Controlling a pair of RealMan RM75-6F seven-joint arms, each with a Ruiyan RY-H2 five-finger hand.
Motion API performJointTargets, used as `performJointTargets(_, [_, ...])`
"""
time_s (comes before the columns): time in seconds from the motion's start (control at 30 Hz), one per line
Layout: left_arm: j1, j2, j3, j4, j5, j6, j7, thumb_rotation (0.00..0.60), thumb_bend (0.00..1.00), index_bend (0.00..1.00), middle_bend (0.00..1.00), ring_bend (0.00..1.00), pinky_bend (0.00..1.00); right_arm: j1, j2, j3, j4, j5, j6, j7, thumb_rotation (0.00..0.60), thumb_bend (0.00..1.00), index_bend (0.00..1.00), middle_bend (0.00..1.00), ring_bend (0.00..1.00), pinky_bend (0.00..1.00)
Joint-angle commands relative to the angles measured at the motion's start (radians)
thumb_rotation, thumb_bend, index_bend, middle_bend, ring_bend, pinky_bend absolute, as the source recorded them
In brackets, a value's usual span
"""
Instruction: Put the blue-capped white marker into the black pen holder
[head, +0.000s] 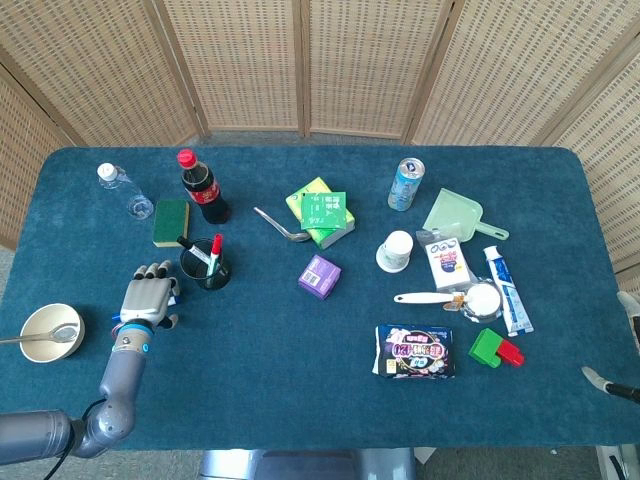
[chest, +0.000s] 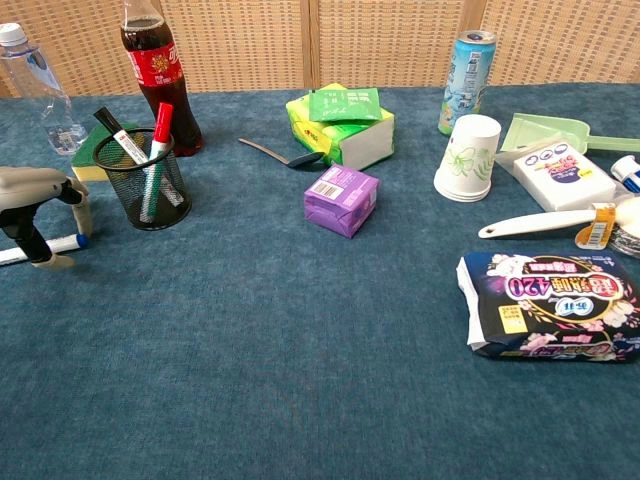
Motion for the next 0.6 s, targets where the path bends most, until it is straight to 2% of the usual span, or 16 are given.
performJointTargets(0.03, [0.010, 0.005, 0.002, 0.021, 0.007, -0.016, -0.020, 0.600, 0.36, 0.37, 0.00, 0.00, 0.00, 0.001, -0.001, -0.001, -0.001, -0.001, -0.002, -0.003, 0.600, 0.00, 0.07, 0.00, 0.00, 0.00])
performJointTargets(0.4, [0.014, -0.003, -0.003, 0.060, 0.025, -0.036, -0.039, 0.600, 0.36, 0.38, 0.00, 0.00, 0.00, 0.004, -0.001, -0.003, -0.002, -0.001, -0.009, -0.002, 0.600, 0.00, 0.07, 0.00, 0.00, 0.00])
performJointTargets(0.6, [0.018, -0.011, -0.002, 0.071, 0.033, -0.033, -0.041, 0.600, 0.36, 0.43, 0.00, 0.00, 0.00, 0.004, 0.001, -0.004, -0.001, -0.005, -0.009, 0.009, 0.600, 0.00, 0.07, 0.00, 0.00, 0.00])
